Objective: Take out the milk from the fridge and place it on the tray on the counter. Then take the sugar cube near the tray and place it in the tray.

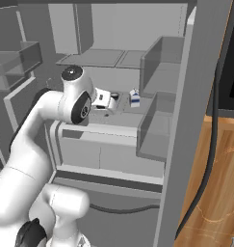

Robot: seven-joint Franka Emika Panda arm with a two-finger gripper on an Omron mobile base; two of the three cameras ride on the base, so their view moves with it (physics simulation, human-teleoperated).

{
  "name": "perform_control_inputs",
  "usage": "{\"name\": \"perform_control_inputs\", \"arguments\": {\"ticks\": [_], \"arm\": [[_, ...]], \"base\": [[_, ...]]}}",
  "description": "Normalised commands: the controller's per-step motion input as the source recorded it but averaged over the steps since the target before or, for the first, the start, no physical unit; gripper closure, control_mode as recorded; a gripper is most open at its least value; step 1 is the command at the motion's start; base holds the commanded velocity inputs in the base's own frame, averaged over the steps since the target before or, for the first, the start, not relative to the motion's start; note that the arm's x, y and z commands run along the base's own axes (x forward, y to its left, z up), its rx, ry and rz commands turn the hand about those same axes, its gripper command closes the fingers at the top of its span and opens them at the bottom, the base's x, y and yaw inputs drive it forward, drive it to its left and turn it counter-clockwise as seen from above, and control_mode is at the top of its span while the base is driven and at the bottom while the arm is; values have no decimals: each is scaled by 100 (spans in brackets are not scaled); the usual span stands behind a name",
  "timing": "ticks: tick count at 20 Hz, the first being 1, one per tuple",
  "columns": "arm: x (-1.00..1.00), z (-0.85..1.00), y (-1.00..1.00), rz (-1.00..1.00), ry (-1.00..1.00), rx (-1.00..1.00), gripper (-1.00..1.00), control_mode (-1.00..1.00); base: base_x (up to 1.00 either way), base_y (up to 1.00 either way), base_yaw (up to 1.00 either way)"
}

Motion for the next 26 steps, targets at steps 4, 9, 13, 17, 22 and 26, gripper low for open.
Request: {"name": "perform_control_inputs", "arguments": {"ticks": [4,9,13,17,22,26], "arm": [[60,0,-19,3,0,2,-100,-100],[44,0,-20,4,-5,0,-100,-100],[50,0,-11,5,-19,0,-100,-100],[45,0,-14,4,-12,0,-100,-100],[49,0,-12,5,-5,0,-100,-100],[48,-2,-13,7,-3,0,-100,-100]], "base": [[0,0,0],[0,0,0],[0,0,0],[0,0,0],[0,0,0],[0,0,0]]}}
